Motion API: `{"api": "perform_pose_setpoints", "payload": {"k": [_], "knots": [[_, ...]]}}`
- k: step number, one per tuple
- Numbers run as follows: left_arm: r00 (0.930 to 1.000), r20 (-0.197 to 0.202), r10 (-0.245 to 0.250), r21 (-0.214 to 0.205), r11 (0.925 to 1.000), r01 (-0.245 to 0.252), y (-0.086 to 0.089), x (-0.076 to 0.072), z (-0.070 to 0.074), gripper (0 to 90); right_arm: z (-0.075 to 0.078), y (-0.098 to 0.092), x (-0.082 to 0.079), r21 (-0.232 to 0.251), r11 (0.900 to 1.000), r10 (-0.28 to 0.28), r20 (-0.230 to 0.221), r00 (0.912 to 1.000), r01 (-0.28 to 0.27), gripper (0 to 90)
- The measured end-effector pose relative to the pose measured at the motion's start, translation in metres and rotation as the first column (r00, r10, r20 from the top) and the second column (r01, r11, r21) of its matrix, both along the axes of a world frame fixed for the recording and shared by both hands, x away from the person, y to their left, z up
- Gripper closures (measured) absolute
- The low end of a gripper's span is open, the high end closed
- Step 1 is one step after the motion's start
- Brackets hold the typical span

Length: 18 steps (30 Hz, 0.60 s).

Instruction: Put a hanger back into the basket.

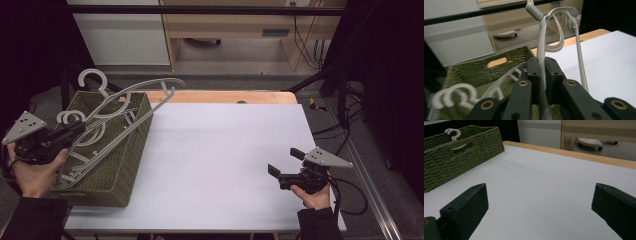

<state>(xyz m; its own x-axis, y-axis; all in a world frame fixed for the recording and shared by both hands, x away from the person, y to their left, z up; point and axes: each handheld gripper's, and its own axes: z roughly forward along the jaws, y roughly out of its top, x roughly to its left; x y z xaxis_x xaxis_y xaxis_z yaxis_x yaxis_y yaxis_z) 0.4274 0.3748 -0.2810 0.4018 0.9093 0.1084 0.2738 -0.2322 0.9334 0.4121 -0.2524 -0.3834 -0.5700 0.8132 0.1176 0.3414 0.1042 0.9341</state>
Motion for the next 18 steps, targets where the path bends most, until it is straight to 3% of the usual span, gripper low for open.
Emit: {"api": "perform_pose_setpoints", "payload": {"k": [4, 18], "knots": [[0.9997, -0.016, 0.017, 0.032, 0.9993, -0.017, 0.018, 0.005, -0.001, 83.2, -0.001, 0.0, 0.001, 0.0, 1.0, 0.0, -0.004, 1.0, 0.0, 1.0], [0.9973, -0.049, 0.056, 0.058, 0.9969, -0.053, 0.059, 0.01, -0.01, 83.1, -0.002, 0.0, 0.002, -0.008, 1.0, 0.001, -0.011, 0.9999, -0.001, 1.0]]}}
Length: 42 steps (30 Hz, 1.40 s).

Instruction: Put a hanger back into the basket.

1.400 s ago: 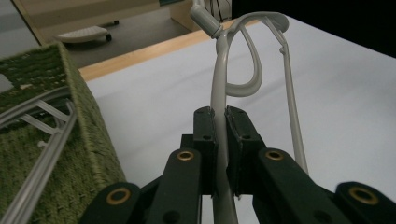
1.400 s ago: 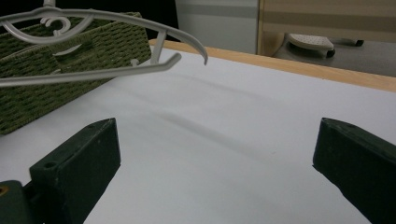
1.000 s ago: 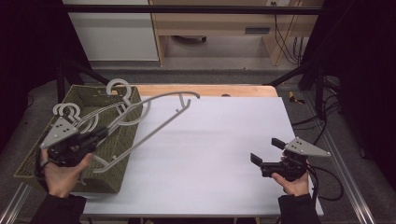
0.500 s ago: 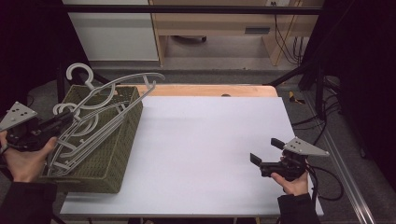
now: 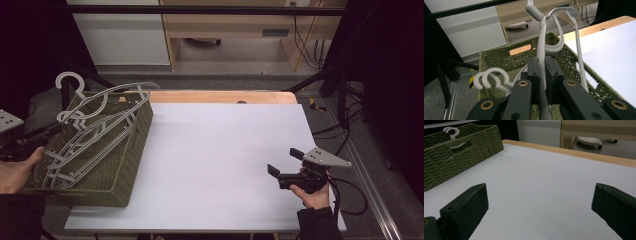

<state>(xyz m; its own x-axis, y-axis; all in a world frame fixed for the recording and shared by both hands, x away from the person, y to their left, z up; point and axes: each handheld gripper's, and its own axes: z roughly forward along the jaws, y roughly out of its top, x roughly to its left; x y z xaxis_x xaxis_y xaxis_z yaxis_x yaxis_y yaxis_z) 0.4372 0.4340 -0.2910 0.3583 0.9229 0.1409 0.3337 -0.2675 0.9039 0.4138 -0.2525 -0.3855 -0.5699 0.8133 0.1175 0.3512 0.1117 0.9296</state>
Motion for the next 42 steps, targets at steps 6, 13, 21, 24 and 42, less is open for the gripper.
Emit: {"api": "perform_pose_setpoints", "payload": {"k": [6, 13, 21, 24, 42], "knots": [[0.9999, -0.008, 0.007, -0.006, 1.0, -0.007, 0.017, 0.001, -0.005, 83.1, -0.001, 0.002, 0.001, 0.004, 1.0, -0.004, -0.002, 1.0, 0.004, 1.0], [0.9992, -0.025, 0.03, -0.003, 0.9995, -0.03, 0.03, 0.006, -0.016, 83.1, -0.001, 0.002, 0.001, 0.003, 1.0, -0.005, -0.003, 1.0, 0.005, 1.0], [0.9981, -0.052, 0.033, -0.024, 0.9991, -0.034, 0.043, 0.011, -0.028, 83.0, -0.002, 0.002, 0.002, 0.001, 1.0, -0.004, -0.006, 1.0, 0.004, 1.0], [0.9983, -0.049, 0.032, -0.025, 0.9991, -0.033, 0.044, 0.011, -0.029, 83.1, -0.002, 0.003, 0.002, -0.001, 1.0, -0.002, -0.007, 1.0, 0.002, 1.0], [0.9918, -0.112, 0.063, 0.016, 0.998, -0.061, 0.038, 0.022, -0.051, 83.0, -0.002, 0.003, 0.002, 0.001, 1.0, -0.002, -0.008, 1.0, 0.002, 1.0]]}}
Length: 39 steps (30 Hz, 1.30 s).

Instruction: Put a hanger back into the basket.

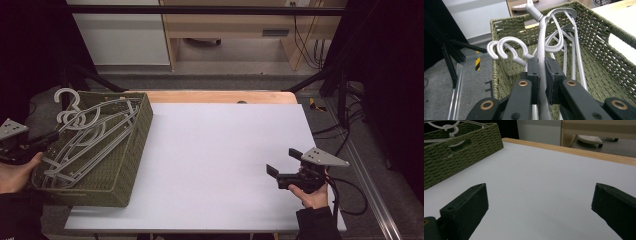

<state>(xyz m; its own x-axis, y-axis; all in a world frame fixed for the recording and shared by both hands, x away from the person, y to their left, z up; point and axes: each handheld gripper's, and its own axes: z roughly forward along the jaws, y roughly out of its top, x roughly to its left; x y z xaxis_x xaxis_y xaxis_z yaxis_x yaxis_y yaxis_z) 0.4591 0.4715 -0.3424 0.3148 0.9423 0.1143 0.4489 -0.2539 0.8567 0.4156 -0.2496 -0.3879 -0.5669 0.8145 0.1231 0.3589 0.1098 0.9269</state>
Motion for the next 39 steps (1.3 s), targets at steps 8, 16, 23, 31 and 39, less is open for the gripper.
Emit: {"api": "perform_pose_setpoints", "payload": {"k": [8, 16, 23, 31, 39], "knots": [[0.9998, -0.016, 0.012, 0.041, 0.9991, -0.011, -0.01, 0.006, -0.011, 83.0, 0.0, 0.0, 0.0, -0.015, 0.9998, 0.009, 0.0, 1.0, -0.009, 1.0], [0.9845, -0.167, 0.053, 0.104, 0.994, -0.035, -0.011, 0.015, -0.024, 82.3, 0.0, 0.0, 0.0, -0.007, 1.0, 0.005, 0.001, 1.0, -0.005, 1.0], [0.9699, -0.233, 0.071, 0.159, 0.9866, -0.034, -0.013, 0.017, -0.025, 80.0, 0.001, -0.001, -0.001, 0.0, 1.0, -0.001, 0.003, 1.0, 0.001, 1.0], [0.9744, -0.192, 0.118, 0.194, 0.9778, -0.08, -0.019, 0.016, -0.023, 82.3, 0.001, 0.0, 0.0, -0.001, 1.0, 0.0, 0.002, 1.0, 0.0, 1.0], [0.957, -0.264, 0.121, 0.223, 0.973, -0.061, -0.019, 0.023, -0.03, 82.2, 0.0, 0.0, 0.0, -0.001, 1.0, 0.002, 0.002, 1.0, -0.002, 1.0]]}}
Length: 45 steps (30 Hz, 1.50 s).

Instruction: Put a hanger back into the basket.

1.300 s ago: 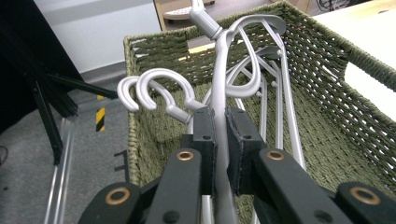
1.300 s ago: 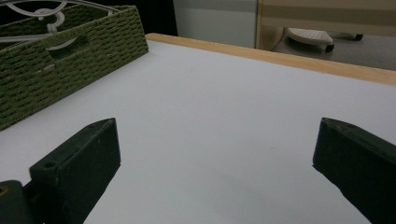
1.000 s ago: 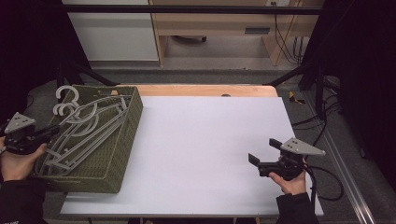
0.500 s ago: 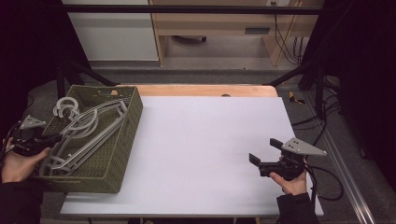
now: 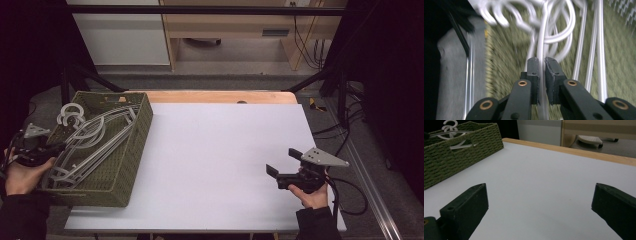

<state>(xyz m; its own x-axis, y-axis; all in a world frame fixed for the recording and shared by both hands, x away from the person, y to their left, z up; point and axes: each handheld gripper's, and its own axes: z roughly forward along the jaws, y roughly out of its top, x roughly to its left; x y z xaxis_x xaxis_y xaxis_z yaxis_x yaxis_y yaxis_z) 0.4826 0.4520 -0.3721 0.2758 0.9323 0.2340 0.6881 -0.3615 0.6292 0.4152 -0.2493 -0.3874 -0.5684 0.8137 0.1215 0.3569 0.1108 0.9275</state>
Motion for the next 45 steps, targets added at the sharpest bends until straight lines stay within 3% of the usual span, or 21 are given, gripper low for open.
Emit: {"api": "perform_pose_setpoints", "payload": {"k": [2, 4, 6, 9, 12, 15, 19, 20, 21, 22, 29, 30, 31, 34, 42, 45], "knots": [[0.9984, -0.055, -0.013, 0.041, 0.9991, 0.016, -0.008, 0.005, -0.002, 79.4, 0.0, 0.0, 0.0, -0.001, 1.0, -0.001, 0.002, 1.0, 0.001, 1.0], [0.9966, -0.074, -0.036, 0.053, 0.9978, 0.04, -0.011, 0.006, -0.004, 73.1, 0.001, -0.002, -0.001, -0.003, 1.0, 0.002, 0.002, 1.0, -0.002, 1.0], [0.9966, -0.066, -0.049, 0.048, 0.9975, 0.052, -0.011, 0.005, -0.004, 69.8, 0.001, -0.001, -0.001, 0.002, 1.0, -0.003, 0.005, 1.0, 0.003, 1.0], [0.9986, -0.033, -0.041, -0.029, 0.9988, 0.04, -0.005, 0.001, 0.003, 63.7, 0.001, -0.001, -0.001, 0.003, 1.0, -0.002, 0.004, 1.0, 0.002, 1.0], [0.9989, 0.031, -0.036, -0.089, 0.9953, 0.039, -0.001, -0.006, 0.011, 57.8, 0.001, -0.001, -0.001, 0.0, 1.0, 0.002, 0.003, 1.0, -0.002, 1.0], [0.9939, 0.098, -0.049, -0.174, 0.9825, 0.066, -0.001, -0.013, 0.018, 54.1, 0.001, -0.001, -0.001, -0.003, 1.0, 0.003, 0.002, 1.0, -0.003, 1.0], [0.9814, 0.167, -0.094, -0.25, 0.9587, 0.134, -0.01, -0.023, 0.025, 47.2, 0.001, -0.001, -0.001, 0.005, 1.0, -0.002, 0.005, 1.0, 0.002, 0.9], [0.9762, 0.189, -0.106, -0.275, 0.9487, 0.156, -0.012, -0.025, 0.026, 47.2, 0.001, -0.001, -0.001, 0.005, 1.0, -0.002, 0.005, 1.0, 0.002, 0.9], [0.9661, 0.222, -0.132, -0.319, 0.9265, 0.2, -0.019, -0.03, 0.028, 44.3, 0.001, -0.002, -0.001, 0.007, 1.0, 0.003, 0.007, 1.0, -0.003, 0.9], [0.9661, 0.222, -0.132, -0.319, 0.9265, 0.2, -0.019, -0.03, 0.028, 42.9, 0.001, -0.002, -0.001, 0.007, 1.0, 0.003, 0.007, 1.0, -0.003, 0.9], [0.923, 0.32, -0.213, -0.381, 0.8632, 0.332, -0.054, -0.046, 0.031, 31.9, 0.002, -0.003, -0.002, 0.014, 0.9999, 0.0, 0.008, 1.0, 0.0, 0.9], [0.913, 0.334, -0.234, -0.39, 0.8473, 0.36, -0.064, -0.049, 0.031, 30.7, 0.002, -0.003, -0.002, 0.013, 0.9999, -0.001, 0.01, 0.9999, 0.001, 0.9], [0.913, 0.334, -0.234, -0.39, 0.8473, 0.36, -0.064, -0.049, 0.031, 29.0, 0.002, -0.003, -0.002, 0.015, 0.9999, -0.001, 0.011, 0.9999, 0.001, 0.9], [0.8984, 0.346, -0.271, -0.4, 0.8236, 0.402, -0.086, -0.054, 0.031, 25.9, 0.003, -0.003, -0.002, 0.017, 0.9998, -0.001, 0.011, 0.9999, 0.001, 0.9], [0.8583, 0.376, -0.349, -0.386, 0.7829, 0.488, -0.135, -0.063, 0.022, 17.8, 0.004, -0.005, -0.003, 0.022, 0.9997, -0.003, 0.019, 0.9998, 0.002, 0.8], [0.8533, 0.38, -0.357, -0.384, 0.7784, 0.497, -0.146, -0.065, 0.016, 15.1, 0.005, -0.006, -0.004, 0.024, 0.9997, -0.004, 0.022, 0.9998, 0.003, 0.7]]}}
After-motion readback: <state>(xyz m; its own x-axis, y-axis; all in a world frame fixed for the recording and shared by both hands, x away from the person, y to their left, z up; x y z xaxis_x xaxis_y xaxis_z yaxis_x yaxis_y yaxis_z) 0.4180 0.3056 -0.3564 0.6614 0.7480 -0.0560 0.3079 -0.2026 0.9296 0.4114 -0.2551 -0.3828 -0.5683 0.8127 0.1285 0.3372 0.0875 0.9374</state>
